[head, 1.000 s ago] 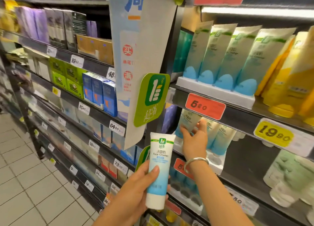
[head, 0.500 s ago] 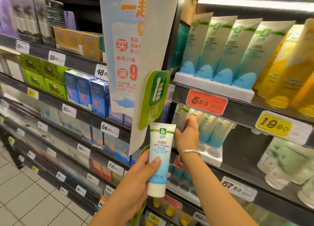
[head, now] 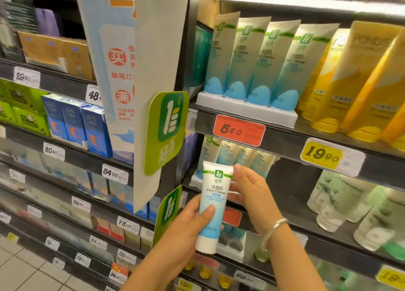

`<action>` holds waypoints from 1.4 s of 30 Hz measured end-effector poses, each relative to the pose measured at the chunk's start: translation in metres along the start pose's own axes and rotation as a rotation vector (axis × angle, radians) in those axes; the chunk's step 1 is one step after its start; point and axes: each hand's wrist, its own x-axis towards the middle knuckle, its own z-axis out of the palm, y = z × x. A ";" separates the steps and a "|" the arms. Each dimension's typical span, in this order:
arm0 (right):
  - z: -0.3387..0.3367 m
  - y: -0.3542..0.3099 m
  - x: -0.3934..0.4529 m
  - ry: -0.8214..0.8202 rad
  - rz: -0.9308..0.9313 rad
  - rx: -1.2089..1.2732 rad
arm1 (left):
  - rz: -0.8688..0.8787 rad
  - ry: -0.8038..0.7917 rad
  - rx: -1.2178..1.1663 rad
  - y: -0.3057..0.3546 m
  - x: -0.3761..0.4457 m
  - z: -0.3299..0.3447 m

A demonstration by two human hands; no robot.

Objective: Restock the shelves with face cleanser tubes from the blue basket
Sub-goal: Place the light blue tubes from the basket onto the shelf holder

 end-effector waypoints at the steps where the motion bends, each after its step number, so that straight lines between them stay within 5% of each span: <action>1: -0.004 -0.002 -0.004 -0.043 0.020 0.018 | -0.006 -0.012 0.015 -0.001 0.005 0.003; 8: -0.036 -0.008 -0.009 -0.006 0.006 0.005 | 0.005 -0.110 0.137 0.000 0.040 0.021; 13: -0.042 -0.011 -0.002 0.220 -0.159 -0.071 | 0.156 0.123 0.269 0.010 0.059 0.033; 18: -0.041 -0.010 0.007 0.406 -0.305 -0.186 | 0.279 0.160 0.406 0.021 0.067 0.043; 29: -0.023 -0.003 0.028 0.419 -0.362 -0.375 | 0.273 0.227 0.542 0.021 0.072 0.041; 36: -0.024 -0.013 0.048 0.256 -0.048 -0.742 | 0.278 0.312 0.527 0.017 0.075 0.046; 42: -0.016 -0.025 0.056 0.170 -0.007 -0.848 | 0.270 0.385 0.547 0.019 0.076 0.042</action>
